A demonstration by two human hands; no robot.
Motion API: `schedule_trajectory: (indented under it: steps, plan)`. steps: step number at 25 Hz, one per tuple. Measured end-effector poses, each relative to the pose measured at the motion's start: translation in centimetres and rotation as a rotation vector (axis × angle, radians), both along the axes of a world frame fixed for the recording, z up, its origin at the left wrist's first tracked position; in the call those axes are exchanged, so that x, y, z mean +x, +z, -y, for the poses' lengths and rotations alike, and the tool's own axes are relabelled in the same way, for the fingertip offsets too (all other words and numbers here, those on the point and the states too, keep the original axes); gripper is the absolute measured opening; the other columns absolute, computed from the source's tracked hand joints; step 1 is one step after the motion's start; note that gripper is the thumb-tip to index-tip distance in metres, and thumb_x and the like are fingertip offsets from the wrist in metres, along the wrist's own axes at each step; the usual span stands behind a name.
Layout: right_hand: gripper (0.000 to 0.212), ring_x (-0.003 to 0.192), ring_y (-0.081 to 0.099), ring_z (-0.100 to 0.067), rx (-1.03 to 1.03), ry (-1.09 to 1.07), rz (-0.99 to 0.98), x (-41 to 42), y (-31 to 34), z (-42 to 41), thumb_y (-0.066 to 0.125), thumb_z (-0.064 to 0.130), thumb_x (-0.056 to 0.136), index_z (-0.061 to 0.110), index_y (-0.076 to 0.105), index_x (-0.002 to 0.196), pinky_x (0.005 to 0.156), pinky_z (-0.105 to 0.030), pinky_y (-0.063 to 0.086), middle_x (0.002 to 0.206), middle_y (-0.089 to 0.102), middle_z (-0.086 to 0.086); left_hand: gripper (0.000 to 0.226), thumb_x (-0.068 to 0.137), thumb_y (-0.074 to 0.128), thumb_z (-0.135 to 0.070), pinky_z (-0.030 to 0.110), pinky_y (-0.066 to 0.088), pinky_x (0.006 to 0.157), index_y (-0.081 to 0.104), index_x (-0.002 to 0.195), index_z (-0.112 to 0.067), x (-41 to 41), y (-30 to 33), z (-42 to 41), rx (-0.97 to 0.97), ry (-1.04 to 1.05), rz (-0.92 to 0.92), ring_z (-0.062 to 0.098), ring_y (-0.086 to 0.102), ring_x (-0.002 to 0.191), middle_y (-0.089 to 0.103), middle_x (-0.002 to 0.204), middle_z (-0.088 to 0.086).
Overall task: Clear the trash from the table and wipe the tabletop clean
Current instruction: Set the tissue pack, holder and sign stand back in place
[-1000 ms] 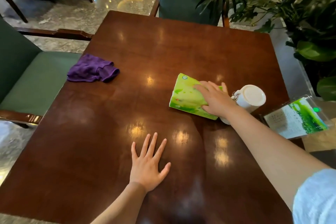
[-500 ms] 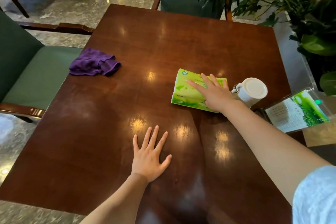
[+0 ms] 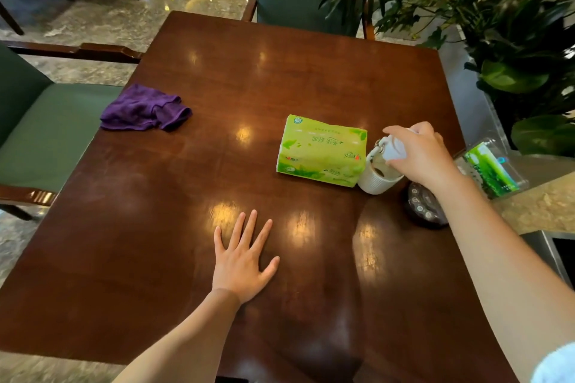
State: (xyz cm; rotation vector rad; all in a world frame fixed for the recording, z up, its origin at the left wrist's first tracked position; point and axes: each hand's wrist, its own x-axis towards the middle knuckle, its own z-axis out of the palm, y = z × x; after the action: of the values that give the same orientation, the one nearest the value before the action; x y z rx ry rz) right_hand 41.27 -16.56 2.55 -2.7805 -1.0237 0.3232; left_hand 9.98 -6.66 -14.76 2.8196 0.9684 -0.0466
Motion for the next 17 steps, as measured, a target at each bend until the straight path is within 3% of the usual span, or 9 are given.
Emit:
schedule_trajectory:
  steps: [6,11,17]
  plan:
    - [0.063,0.114,0.032,-0.031,0.036,0.196,0.076,-4.4,1.5,1.8,0.067,0.015,0.079,0.035,0.045,0.134,0.09,-0.043,0.039,0.127,0.04,-0.007,0.071,0.084,0.031,-0.064,0.057,-0.001,0.109,0.021,0.148,-0.034,-1.1,-0.3,0.5,-0.008,0.054,0.026,0.024,0.01,0.145,0.018,0.157,0.002]
    - [0.058,0.118,0.034,-0.021,0.176,0.336,-0.079,-7.6,3.9,1.9,0.07,0.02,0.077,0.04,0.05,0.128,0.093,-0.033,0.034,0.128,0.044,0.002,0.07,0.085,0.03,-0.064,0.058,-0.001,0.109,0.023,0.147,-0.034,0.2,0.1,0.1,-0.005,-0.007,0.024,0.024,0.01,0.145,0.017,0.157,0.003]
    - [0.061,0.119,0.04,-0.023,0.341,0.519,-0.169,-11.1,3.1,-8.9,0.072,0.02,0.074,0.034,0.051,0.13,0.096,-0.024,0.028,0.129,0.047,-0.004,0.07,0.084,0.035,-0.066,0.062,0.006,0.108,0.025,0.146,-0.035,0.0,0.3,0.1,-0.051,0.0,0.021,0.024,0.01,0.144,0.019,0.156,0.002]
